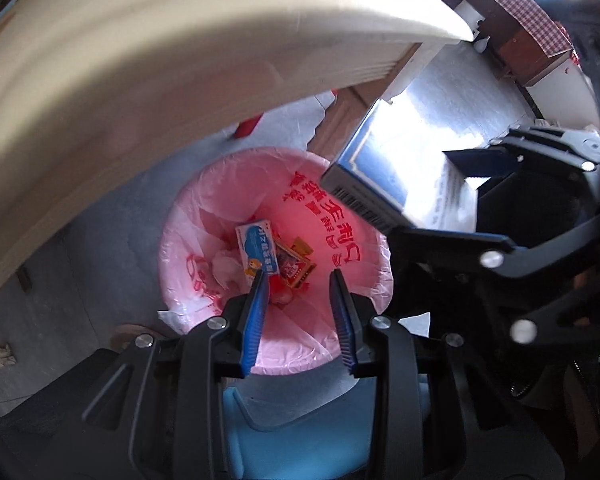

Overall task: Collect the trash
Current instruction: 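Lift the red cube and cigarette box with both tools and carry them over the pink bin, then open the left tool dropping the red cube while the right tool drops the cigarette box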

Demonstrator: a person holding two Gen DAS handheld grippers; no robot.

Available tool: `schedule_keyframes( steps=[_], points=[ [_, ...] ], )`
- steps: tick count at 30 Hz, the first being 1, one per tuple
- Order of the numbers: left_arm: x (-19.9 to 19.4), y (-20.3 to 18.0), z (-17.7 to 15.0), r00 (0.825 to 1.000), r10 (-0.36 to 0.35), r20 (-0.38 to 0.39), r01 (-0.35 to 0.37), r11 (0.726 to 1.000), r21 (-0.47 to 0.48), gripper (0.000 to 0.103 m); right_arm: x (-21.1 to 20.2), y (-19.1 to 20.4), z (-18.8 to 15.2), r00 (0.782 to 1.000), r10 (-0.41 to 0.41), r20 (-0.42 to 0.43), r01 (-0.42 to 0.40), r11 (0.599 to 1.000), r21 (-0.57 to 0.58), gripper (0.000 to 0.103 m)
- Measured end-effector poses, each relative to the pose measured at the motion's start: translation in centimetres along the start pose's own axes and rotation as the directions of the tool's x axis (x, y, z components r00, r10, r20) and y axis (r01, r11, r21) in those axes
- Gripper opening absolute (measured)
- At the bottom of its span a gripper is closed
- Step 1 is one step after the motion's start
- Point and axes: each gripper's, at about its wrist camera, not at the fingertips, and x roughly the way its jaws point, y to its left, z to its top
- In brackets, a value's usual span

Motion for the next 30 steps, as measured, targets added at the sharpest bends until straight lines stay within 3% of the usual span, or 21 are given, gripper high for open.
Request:
schedule_keyframes(
  steps=[7,12,17,19,21,23,25,30],
  points=[
    [4.6,1.5,-0.5,0.996,0.019,-0.091,-0.022,0.999,-0.032,0.026,6.6,-2.1,-0.5,0.996,0.013,-0.084,-0.008,0.998,0.065,0.062],
    [8.2,3.3,-0.9,0.983,0.029,-0.180,-0.043,0.996,-0.075,0.026,12.1,-2.6,-1.4,0.984,-0.002,-0.180,0.015,0.997,0.071,0.062],
    [9.5,3.4,-0.8,0.980,0.045,-0.194,-0.062,0.995,-0.081,0.026,15.1,-2.6,-1.7,0.970,-0.022,-0.241,0.033,0.999,0.043,0.064],
    [9.6,3.5,-0.9,0.980,0.056,-0.190,-0.074,0.993,-0.090,0.033,15.4,-2.9,-1.7,0.967,-0.027,-0.253,0.041,0.998,0.050,0.064],
    [9.7,3.7,-0.8,0.981,0.064,-0.185,-0.083,0.992,-0.098,0.049,15.6,-3.1,-1.9,0.964,-0.026,-0.263,0.042,0.998,0.055,0.070],
    [9.7,3.6,-0.7,0.980,0.063,-0.188,-0.083,0.992,-0.098,0.050,15.9,-3.1,-2.0,0.960,-0.043,-0.275,0.061,0.997,0.057,0.077],
    [9.8,3.7,-0.5,0.979,0.074,-0.188,-0.093,0.991,-0.094,0.056,16.2,-3.4,-2.1,0.960,-0.048,-0.277,0.066,0.996,0.055,0.077],
    [9.6,3.7,-0.3,0.978,0.095,-0.188,-0.113,0.990,-0.087,0.059,16.2,-3.4,-2.2,0.961,-0.050,-0.274,0.069,0.996,0.061,0.077]
  ],
)
